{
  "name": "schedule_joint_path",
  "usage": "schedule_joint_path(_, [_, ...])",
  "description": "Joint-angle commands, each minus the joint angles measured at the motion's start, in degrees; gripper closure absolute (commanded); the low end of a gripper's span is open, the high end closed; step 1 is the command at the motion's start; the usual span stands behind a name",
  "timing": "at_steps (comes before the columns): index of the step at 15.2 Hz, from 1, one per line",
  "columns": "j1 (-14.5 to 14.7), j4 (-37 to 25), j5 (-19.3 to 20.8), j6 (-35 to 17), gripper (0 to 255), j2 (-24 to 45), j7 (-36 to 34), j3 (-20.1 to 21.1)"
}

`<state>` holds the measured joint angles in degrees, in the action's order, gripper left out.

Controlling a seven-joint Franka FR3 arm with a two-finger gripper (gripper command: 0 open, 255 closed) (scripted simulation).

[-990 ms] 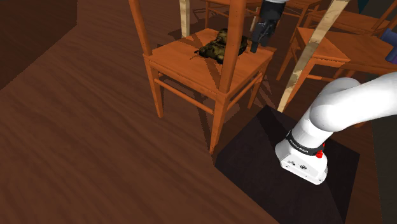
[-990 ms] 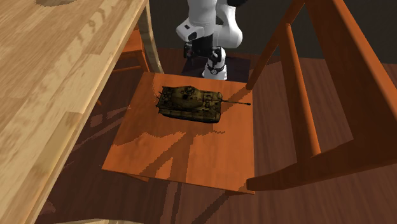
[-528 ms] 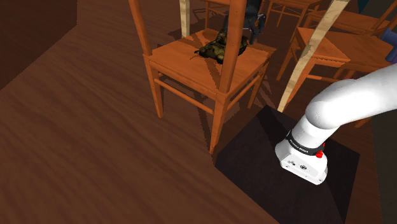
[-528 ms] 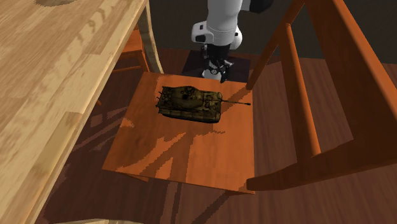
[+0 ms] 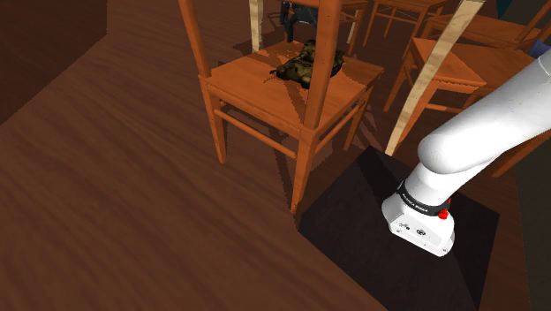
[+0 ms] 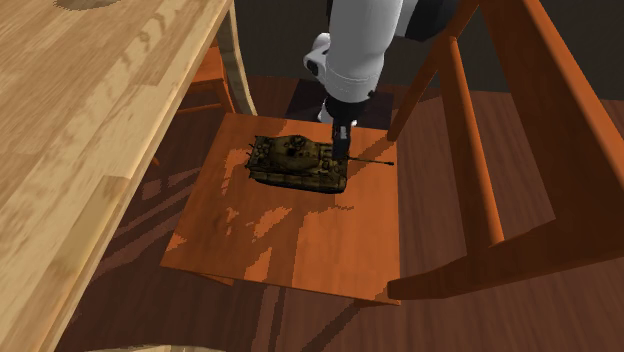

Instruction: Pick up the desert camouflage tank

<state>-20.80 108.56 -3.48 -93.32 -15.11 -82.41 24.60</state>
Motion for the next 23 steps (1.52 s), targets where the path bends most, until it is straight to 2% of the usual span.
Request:
schedule_joint_path(1, [-0.83,-1.39,0.67,-0.30,0,2.00,-5.52,0.87])
schedule_joint_path(9, [-0.62,4.14,0.40,-5.38,0,1.52,-5.52,0.99])
schedule_joint_path(10, [-0.62,4.29,0.37,-5.45,255,1.44,-5.47,0.96])
schedule_joint_path(19, [-0.62,4.14,0.40,-5.38,255,1.52,-5.52,0.99])
schedule_joint_path(23, [-0.72,0.85,0.55,-2.29,255,1.75,-5.50,0.88])
